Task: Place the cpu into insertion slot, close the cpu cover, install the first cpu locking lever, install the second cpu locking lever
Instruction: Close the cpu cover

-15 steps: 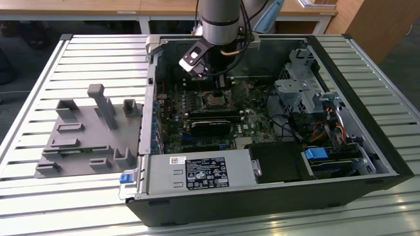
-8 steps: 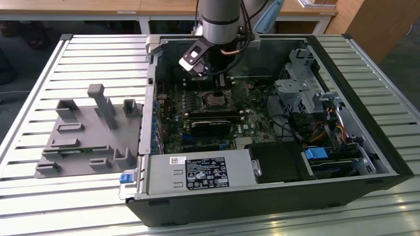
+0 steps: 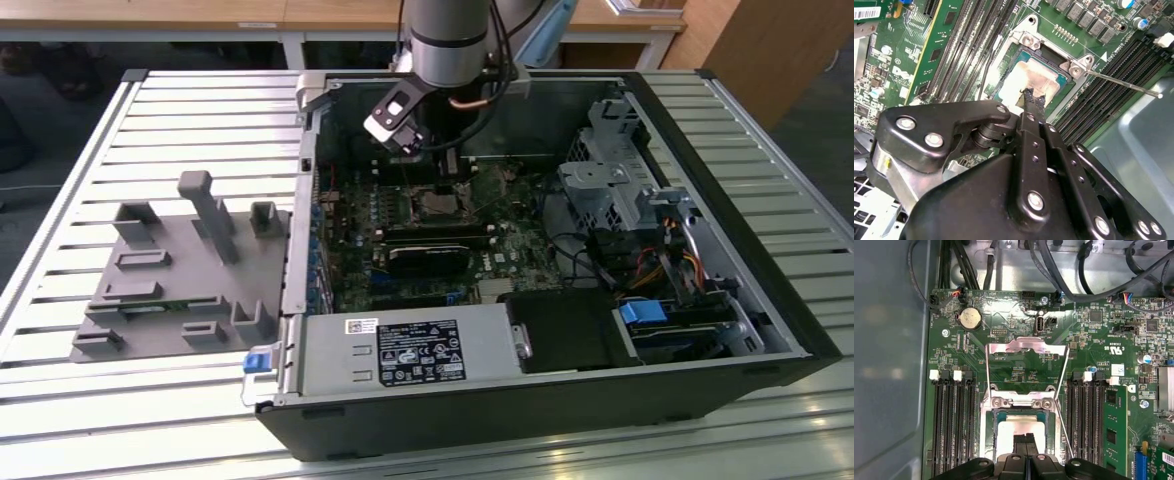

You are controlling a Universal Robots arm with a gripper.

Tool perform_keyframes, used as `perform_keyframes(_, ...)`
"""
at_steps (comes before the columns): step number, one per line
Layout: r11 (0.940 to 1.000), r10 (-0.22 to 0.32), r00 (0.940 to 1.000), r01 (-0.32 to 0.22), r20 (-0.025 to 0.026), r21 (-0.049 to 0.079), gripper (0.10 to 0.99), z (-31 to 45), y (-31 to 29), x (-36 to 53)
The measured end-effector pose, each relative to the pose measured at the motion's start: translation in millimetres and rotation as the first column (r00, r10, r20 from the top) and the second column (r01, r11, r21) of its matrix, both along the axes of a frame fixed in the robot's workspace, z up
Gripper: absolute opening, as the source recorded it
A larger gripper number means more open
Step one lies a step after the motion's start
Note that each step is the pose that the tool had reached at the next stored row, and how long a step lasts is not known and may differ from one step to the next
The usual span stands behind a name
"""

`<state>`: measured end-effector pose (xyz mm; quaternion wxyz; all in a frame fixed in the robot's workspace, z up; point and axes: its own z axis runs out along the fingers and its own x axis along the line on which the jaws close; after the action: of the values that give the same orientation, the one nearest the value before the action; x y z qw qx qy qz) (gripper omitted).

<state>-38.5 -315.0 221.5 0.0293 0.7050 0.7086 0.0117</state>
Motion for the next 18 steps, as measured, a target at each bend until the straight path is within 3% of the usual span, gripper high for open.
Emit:
perform_keyframes(8, 1.0000, 0.000, 1.0000, 0.000, 0.0000, 0.000, 0.106, 6.3, 0.0, 0.0)
perform_keyframes(18, 1.0000, 0.000, 1.0000, 0.000, 0.0000, 0.000, 0.106, 23.9, 0.0, 0.0)
